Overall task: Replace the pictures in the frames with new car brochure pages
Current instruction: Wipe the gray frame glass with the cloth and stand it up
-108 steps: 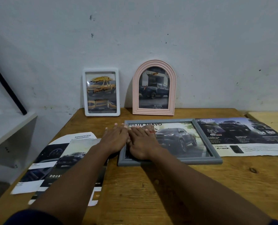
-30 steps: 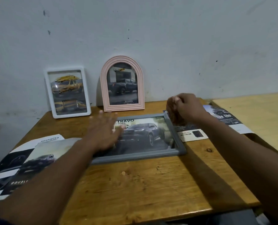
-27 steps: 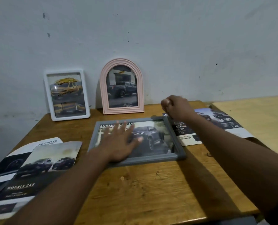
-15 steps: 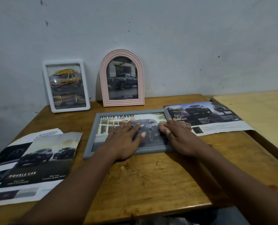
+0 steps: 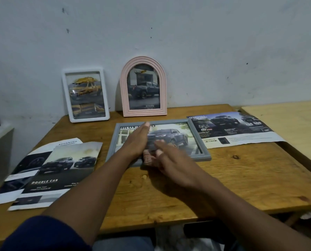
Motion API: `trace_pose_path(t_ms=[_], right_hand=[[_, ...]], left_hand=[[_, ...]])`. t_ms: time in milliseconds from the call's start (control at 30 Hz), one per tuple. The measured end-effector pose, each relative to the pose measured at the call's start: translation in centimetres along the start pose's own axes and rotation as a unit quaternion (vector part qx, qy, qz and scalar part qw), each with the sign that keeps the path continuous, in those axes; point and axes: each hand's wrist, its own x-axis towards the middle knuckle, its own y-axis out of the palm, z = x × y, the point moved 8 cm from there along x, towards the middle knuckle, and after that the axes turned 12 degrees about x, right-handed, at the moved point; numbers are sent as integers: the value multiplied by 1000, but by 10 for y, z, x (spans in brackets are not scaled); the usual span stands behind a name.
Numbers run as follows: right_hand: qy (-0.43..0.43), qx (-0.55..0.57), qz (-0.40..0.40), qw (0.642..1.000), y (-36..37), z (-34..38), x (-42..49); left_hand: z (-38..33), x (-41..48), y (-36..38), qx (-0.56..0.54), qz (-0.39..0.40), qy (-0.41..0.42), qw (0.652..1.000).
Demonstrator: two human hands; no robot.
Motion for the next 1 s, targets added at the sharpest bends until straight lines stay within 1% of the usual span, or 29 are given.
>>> trace_pose_path(t_ms=[33,67,100,133,200,267,300,333,367,467,567,667,767,867,1000], right_hand=[[-3,46,-54,997,-20,0,3],[-12,48,-116,992,-43,-3,9],[-19,18,-161,987,-63,-8,15],[-14,-23,-179,983,-76,-18,23],[23,-104,-157,982,-86,-40,39],[63,-183,-108,975,-77,-64,49],[81,-219,-92,968,-73,-73,50],[90,-242,-83,963,-69,-80,51],[94,-254,-77,960,-66,-84,52],[96,-277,-65,954,-64,-87,54],[90,-297,-58,949,-63,-88,55],[84,-305,-51,947,-61,-89,56],[81,-311,-46,946,-61,-91,57],[79,-316,-44,944,-61,-92,57],[85,-318,-45,943,-60,-91,56]], left_hand=[[-2,-2,-6,-10,-15,16,1000],[-5,-7,-10,-2,-20,40,999],[-12,-14,-13,30,-20,73,997],[-20,-23,-11,88,-19,105,990],[-35,-48,6,227,3,172,959],[-45,-74,32,339,48,245,907],[-43,-80,41,385,63,267,881],[-38,-82,45,415,64,275,865],[-31,-82,41,426,58,265,863],[-6,-81,12,437,34,219,871],[26,-82,-31,450,-17,188,873],[55,-74,-60,458,-34,111,882],[59,-56,-62,448,-14,54,892],[56,-25,-59,436,26,11,899],[56,24,-52,451,45,-16,891]])
